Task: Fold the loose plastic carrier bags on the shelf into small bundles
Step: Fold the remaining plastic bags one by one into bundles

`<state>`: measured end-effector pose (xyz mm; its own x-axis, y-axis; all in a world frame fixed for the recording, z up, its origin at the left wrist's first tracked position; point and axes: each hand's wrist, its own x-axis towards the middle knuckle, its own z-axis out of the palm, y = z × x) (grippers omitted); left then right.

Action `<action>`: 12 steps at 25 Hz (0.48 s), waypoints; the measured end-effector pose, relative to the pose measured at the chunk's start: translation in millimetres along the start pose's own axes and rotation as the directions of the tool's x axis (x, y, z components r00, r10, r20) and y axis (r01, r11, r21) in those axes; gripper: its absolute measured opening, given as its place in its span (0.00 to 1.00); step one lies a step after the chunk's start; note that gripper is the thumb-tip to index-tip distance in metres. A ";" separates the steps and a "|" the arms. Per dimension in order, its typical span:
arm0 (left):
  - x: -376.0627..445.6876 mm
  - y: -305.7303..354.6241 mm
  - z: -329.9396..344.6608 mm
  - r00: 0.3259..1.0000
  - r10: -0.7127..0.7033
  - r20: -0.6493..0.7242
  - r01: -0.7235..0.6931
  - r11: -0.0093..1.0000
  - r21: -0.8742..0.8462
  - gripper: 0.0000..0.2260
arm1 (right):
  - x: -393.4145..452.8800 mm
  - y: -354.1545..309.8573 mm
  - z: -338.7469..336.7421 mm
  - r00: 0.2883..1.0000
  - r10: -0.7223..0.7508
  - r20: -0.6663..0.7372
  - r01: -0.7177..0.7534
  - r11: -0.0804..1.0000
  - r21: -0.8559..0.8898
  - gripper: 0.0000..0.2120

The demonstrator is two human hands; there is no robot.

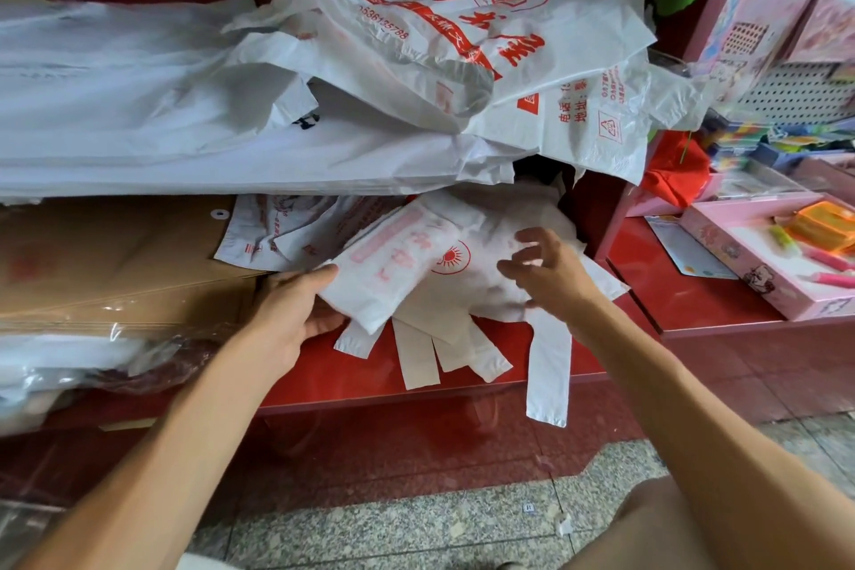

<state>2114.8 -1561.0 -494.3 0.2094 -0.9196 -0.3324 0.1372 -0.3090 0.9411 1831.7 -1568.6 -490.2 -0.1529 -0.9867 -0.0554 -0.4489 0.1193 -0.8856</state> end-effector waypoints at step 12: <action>-25.9 -8.4 19.4 0.950 0.069 0.304 -0.204 0.875 0.439 0.22 | -27.4 -5.6 68.6 0.774 -0.336 0.537 0.621 0.573 -0.535 0.27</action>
<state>2089.4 -1539.3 -492.4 -0.0857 -0.9688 -0.2324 -0.3476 -0.1895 0.9183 1898.8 -1549.9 -515.4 0.5056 -0.8628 0.0075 -0.8231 -0.4849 -0.2956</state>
